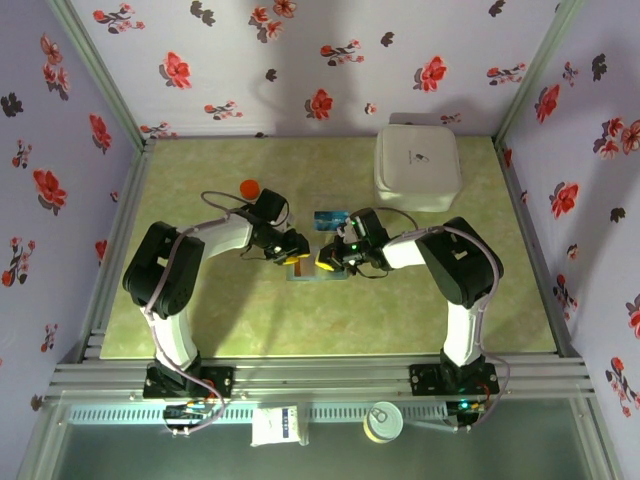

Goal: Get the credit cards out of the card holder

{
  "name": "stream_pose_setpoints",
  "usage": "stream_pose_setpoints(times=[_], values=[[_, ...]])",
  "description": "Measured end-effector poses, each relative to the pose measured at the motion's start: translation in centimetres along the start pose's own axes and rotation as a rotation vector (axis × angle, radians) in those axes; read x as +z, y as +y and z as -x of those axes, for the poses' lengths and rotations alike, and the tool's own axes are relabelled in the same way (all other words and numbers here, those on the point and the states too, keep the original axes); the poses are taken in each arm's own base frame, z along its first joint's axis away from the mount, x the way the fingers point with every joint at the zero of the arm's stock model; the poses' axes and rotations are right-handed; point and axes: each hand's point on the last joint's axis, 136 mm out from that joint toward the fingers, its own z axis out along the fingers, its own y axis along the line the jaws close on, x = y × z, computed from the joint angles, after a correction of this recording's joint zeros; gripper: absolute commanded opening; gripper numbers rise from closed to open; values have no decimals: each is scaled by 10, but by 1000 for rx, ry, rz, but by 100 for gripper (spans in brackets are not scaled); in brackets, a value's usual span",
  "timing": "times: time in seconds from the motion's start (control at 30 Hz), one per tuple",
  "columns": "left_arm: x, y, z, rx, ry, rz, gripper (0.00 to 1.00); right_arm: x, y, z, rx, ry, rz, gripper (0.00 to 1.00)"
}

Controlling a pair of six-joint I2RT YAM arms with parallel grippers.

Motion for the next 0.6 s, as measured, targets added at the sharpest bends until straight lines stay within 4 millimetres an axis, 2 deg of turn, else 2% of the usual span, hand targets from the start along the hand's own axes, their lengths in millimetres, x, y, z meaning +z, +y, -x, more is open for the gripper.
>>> stream_pose_setpoints(times=[0.5, 0.6], values=[[4, -16, 3, 4, 0, -73, 22, 0, 0, 0, 3, 3, -6, 0], [3, -19, 5, 8, -3, -90, 22, -2, 1, 0, 7, -1, -13, 6]])
